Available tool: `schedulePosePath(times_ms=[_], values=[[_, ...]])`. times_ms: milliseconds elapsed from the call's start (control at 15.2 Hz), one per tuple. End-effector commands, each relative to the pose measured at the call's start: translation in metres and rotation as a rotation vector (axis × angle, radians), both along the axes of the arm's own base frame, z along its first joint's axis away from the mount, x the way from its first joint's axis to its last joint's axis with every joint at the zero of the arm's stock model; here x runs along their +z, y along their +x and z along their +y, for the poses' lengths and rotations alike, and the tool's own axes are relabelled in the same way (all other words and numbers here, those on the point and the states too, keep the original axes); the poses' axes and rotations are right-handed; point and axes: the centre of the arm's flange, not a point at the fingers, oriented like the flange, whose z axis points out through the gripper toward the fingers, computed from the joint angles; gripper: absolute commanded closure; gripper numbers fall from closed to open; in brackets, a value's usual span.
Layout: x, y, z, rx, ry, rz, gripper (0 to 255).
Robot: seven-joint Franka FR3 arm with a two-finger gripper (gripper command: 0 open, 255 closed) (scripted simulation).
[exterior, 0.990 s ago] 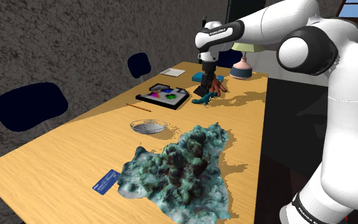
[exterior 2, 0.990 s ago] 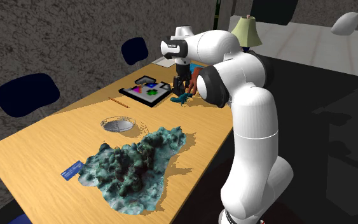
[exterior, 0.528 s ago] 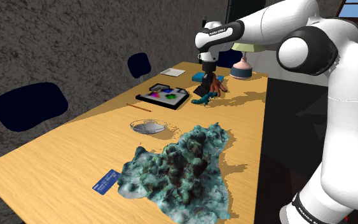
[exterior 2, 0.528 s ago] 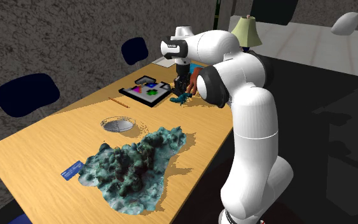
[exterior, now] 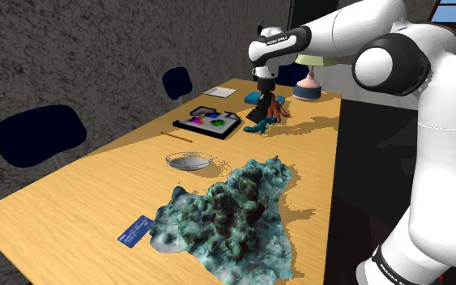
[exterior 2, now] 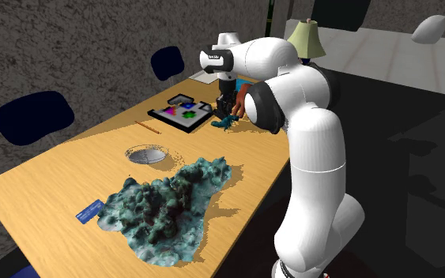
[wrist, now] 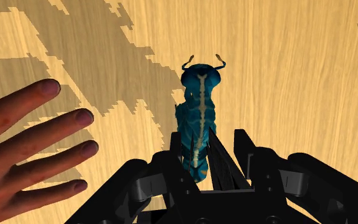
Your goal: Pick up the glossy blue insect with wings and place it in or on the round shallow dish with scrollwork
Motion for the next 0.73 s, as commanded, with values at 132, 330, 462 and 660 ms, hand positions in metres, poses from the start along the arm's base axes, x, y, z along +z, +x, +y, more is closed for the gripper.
schedulePosePath(times_ms=[132,330,462,660], values=[[0.015,0.0,0.0,0.0,0.0,0.001,255],[0.031,0.0,0.0,0.0,0.0,0.001,255],[0.042,0.0,0.0,0.0,0.0,0.001,255],[0.058,0.0,0.0,0.0,0.0,0.001,255]])
